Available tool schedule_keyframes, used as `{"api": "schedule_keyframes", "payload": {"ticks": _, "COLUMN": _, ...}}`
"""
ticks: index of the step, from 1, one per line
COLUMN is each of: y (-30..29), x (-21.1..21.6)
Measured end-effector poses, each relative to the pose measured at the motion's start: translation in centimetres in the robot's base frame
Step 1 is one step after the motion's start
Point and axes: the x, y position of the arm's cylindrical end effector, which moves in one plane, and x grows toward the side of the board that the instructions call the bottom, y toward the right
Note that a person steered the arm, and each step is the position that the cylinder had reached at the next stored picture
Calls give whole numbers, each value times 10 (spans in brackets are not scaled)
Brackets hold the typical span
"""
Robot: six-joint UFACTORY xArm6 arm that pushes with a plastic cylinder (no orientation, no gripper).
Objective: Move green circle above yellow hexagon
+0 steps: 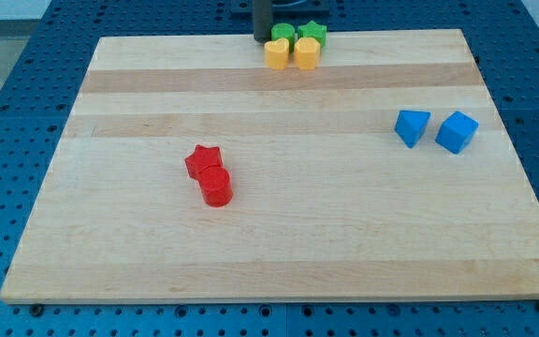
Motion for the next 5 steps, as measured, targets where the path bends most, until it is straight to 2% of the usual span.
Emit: {"api": "schedule_keyframes", "payload": {"ticks": 5, "y": 43, "x": 0}}
